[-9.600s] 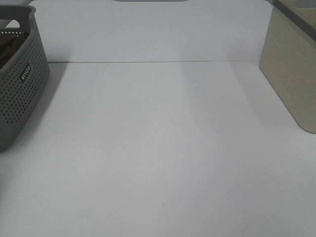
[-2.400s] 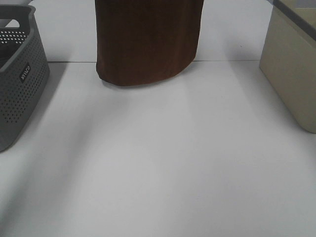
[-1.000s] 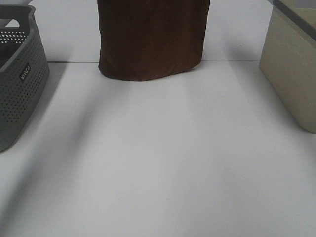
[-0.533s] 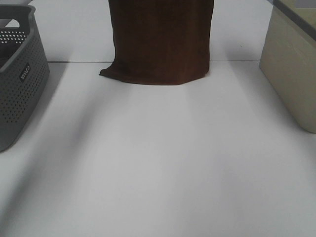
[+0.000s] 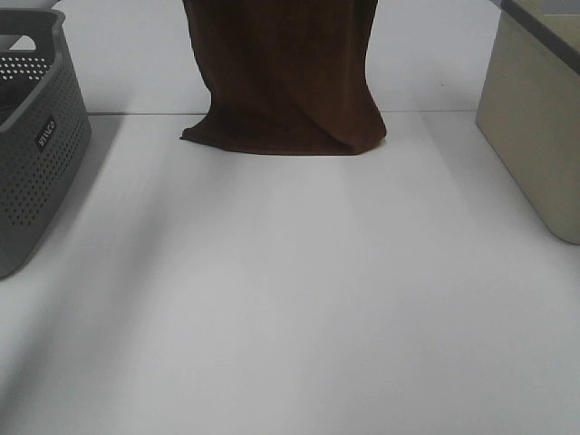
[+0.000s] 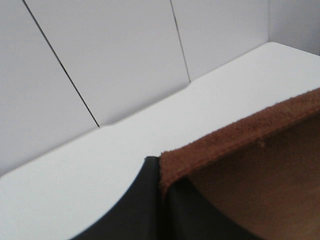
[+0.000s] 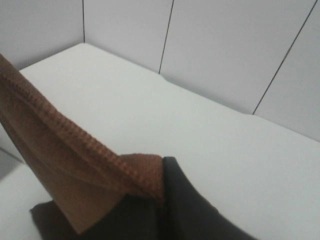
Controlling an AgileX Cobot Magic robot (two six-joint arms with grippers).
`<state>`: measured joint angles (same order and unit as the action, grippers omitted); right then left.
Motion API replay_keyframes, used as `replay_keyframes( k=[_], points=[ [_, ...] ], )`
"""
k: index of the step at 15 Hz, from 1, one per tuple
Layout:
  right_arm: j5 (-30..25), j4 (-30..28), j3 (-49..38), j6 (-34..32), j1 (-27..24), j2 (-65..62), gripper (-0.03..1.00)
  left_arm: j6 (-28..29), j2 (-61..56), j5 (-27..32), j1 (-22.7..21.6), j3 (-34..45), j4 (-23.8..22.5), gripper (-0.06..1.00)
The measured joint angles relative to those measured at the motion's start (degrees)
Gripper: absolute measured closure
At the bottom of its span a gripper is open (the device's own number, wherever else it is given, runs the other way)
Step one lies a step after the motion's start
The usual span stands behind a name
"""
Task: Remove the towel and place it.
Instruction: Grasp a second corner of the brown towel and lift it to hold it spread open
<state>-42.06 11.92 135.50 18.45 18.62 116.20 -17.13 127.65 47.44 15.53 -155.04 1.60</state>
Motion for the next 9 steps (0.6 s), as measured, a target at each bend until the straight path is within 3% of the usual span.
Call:
replay_keyframes(
  k=[1, 4, 6, 9],
  points=[
    [-7.4, 0.8, 0.2, -1.2, 0.0, -2.3, 0.96, 0.2, -2.8, 8.5, 0.0, 0.0, 2.4, 0.94],
    [-20.7, 4.6, 0.3, -2.8, 0.0, -5.9, 0.96, 4.2, -6.6, 21.0, 0.0, 0.0, 4.2, 0.94],
    [-26.6, 6.3, 0.3, -4.1, 0.1, -8.4, 0.96, 6.9, -8.5, 22.1, 0.1, 0.5, 5.3, 0.94],
    [-27.5, 6.7, -0.9, -5.9, 0.3, -11.6, 0.96, 8.6, -13.8, 22.1, 0.1, 8.9, 7.2, 0.94]
  ],
)
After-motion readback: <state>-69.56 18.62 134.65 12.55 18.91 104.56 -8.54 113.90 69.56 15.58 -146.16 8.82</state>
